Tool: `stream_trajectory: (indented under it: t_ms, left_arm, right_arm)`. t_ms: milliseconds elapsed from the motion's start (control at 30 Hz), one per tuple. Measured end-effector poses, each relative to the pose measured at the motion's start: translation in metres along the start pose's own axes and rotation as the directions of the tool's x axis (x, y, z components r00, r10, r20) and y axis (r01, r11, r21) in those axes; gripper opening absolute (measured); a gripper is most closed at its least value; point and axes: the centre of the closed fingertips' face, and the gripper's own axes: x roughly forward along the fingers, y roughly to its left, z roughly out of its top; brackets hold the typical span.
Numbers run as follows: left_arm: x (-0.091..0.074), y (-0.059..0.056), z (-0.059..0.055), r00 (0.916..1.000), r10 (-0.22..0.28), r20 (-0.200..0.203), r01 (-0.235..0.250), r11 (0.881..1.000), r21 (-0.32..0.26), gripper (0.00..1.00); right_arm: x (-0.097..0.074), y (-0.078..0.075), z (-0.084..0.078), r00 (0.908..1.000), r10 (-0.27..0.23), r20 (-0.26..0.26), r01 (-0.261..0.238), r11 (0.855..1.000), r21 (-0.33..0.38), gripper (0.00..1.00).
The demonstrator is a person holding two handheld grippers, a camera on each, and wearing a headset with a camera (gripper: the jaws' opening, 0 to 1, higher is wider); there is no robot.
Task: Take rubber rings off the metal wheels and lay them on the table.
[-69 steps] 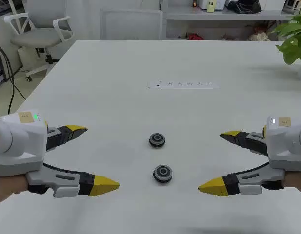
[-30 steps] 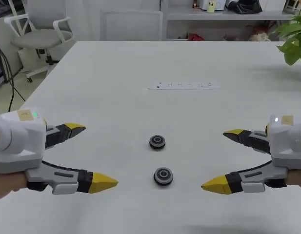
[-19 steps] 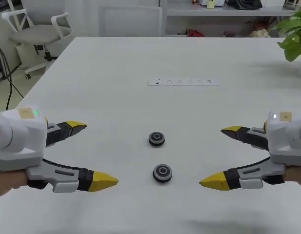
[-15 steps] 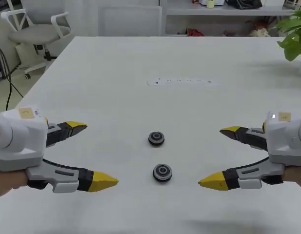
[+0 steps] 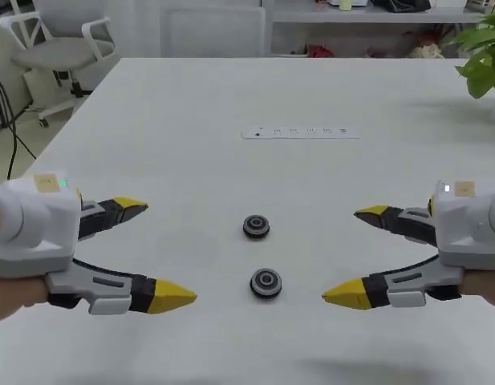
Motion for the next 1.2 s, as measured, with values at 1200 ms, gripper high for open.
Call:
stream_trajectory:
  t_ms: [1200]
  left_arm:
    - [0.021,0.0,0.006,0.9986,-0.052,-0.002,0.052,0.999,0.002,0.93]
  right_arm:
    - [0.025,0.003,0.003,0.9961,0.084,-0.025,-0.085,0.996,-0.023,0.75]
